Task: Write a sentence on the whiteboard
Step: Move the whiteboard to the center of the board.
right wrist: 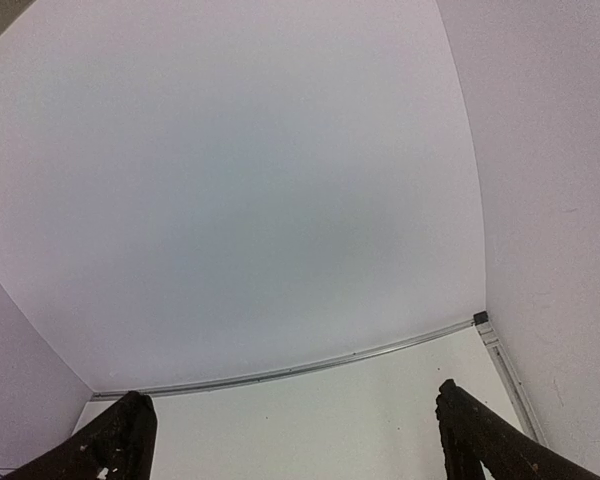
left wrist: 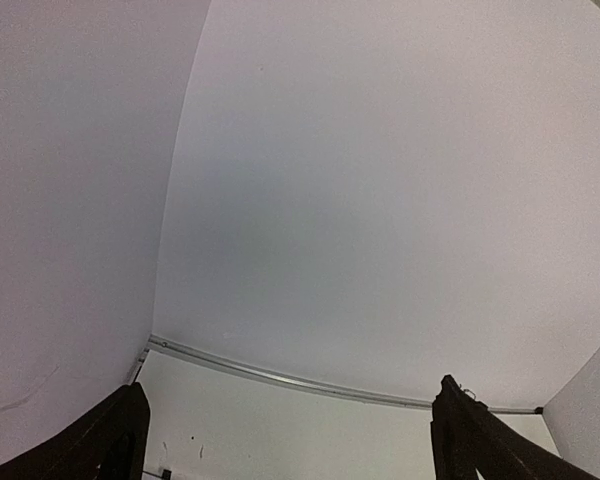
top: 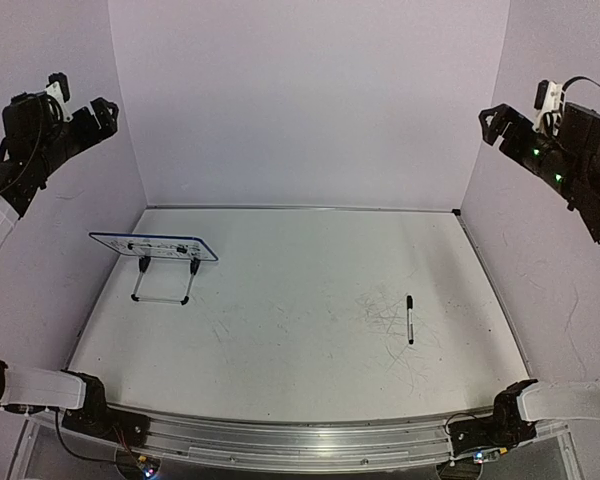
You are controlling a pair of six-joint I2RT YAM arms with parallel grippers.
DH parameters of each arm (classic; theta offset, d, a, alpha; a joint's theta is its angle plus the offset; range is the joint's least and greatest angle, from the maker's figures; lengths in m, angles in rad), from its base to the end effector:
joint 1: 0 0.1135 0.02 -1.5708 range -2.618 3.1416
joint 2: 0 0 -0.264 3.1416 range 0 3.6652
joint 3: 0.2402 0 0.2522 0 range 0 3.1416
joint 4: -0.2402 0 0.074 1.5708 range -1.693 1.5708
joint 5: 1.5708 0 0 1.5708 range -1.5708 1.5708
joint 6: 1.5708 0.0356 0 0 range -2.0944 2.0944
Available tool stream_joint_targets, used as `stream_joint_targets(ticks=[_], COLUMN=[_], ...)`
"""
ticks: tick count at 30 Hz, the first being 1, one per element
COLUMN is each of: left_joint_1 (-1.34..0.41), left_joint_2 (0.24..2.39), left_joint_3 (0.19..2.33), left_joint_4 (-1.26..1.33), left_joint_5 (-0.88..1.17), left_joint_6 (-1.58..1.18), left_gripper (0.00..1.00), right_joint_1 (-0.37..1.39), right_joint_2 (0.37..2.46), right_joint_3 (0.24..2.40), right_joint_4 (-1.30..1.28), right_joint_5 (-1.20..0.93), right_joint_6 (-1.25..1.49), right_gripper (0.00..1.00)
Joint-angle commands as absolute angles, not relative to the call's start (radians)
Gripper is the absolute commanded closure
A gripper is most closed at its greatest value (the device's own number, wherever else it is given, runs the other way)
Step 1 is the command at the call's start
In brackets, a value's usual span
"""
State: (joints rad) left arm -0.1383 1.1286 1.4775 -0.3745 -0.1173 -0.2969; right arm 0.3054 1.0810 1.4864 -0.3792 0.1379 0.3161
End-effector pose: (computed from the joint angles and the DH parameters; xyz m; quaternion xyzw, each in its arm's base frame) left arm 0.2245 -0.0270 0.4894 -0.0974 0.7094 -0.1094 0.6894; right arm 0.1984 0.0574 0.5011 0.0531 0.6958 0.1727 0.6951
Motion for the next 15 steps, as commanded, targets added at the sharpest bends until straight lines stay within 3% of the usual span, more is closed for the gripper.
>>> stream_joint_targets(ticks=[1, 6, 15], left_joint_1=[-0.138, -0.138, -0.138], left_joint_2=[1.120, 1.094, 0.954], left_joint_3=[1.449, 1.401, 1.160], left_joint_4=[-0.439, -0.508, -0.630], left_joint_5=[-0.100, -0.095, -0.186], left_joint_6=[-0.315, -0.333, -0.467], left_gripper=[0.00, 0.01, 0.00], right_joint_1=[0.302, 0.302, 0.302], right_joint_2=[1.119, 1.143, 1.125], right_joint_3=[1.504, 1.474, 1.390], right_joint_4=[-0.374, -0.324, -0.244], right_joint_5=[0.125, 0.033, 0.061], right_joint_6=[0.297, 0.255, 0.264], right_gripper=[0.02, 0.02, 0.02])
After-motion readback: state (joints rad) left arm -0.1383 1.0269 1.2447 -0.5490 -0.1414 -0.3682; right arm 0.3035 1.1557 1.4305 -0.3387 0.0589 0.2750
